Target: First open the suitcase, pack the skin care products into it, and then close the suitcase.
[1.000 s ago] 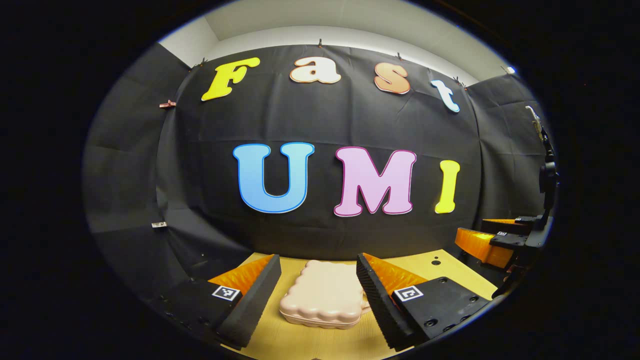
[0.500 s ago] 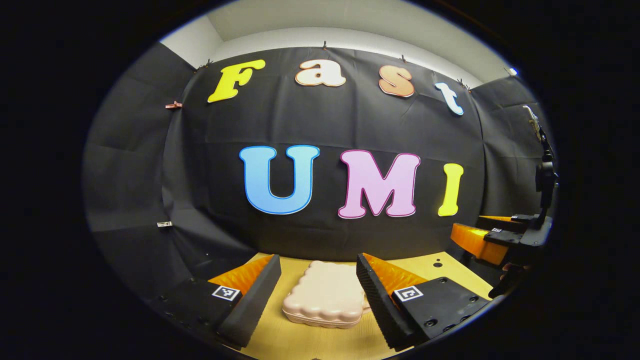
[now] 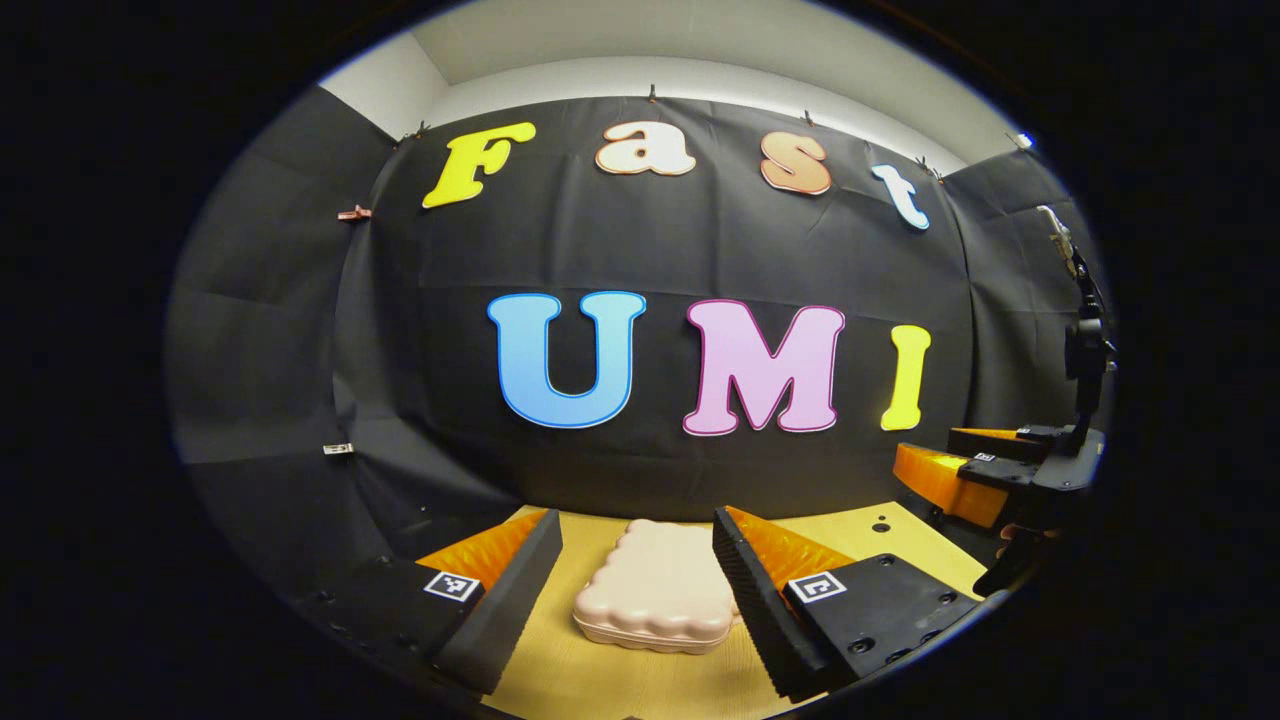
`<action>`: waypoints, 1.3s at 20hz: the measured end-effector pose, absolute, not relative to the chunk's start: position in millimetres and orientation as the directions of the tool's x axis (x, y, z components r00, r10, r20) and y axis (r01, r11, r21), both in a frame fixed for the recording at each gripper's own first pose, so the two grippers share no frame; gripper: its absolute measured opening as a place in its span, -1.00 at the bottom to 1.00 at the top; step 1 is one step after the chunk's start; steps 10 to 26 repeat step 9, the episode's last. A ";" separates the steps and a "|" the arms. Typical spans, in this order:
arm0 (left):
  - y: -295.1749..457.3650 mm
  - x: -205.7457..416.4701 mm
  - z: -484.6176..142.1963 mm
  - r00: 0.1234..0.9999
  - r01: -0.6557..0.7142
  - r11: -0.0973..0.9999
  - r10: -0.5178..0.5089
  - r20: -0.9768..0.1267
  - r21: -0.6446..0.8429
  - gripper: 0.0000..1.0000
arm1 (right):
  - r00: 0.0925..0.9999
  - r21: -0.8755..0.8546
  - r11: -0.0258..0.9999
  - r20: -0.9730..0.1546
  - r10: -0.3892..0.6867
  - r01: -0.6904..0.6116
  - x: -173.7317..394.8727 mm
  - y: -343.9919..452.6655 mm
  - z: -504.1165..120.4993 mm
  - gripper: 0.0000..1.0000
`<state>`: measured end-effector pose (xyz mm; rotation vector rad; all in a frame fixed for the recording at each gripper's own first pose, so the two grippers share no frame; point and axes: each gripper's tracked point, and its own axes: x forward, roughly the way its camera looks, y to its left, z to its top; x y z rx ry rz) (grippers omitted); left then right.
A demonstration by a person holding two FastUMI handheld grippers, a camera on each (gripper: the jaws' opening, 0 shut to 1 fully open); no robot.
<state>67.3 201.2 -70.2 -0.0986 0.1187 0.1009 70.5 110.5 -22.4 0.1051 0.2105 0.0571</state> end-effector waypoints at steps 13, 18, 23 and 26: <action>196.9 64.2 -74.2 0.988 -0.099 0.990 0.085 -0.132 -0.103 0.92 | 0.976 0.101 0.994 -0.206 0.066 -0.046 66.1 107.8 -26.5 0.95; 196.9 64.2 -74.2 0.988 -0.099 0.990 0.085 -0.132 -0.103 0.92 | 0.976 0.101 0.994 -0.206 0.066 -0.046 66.1 107.8 -26.5 0.95; 196.9 64.2 -74.2 0.988 -0.099 0.990 0.085 -0.132 -0.103 0.92 | 0.976 0.101 0.994 -0.206 0.066 -0.046 66.1 107.8 -26.5 0.95; 196.9 64.2 -74.2 0.988 -0.099 0.990 0.085 -0.132 -0.103 0.92 | 0.976 0.101 0.994 -0.206 0.066 -0.046 66.1 107.8 -26.5 0.95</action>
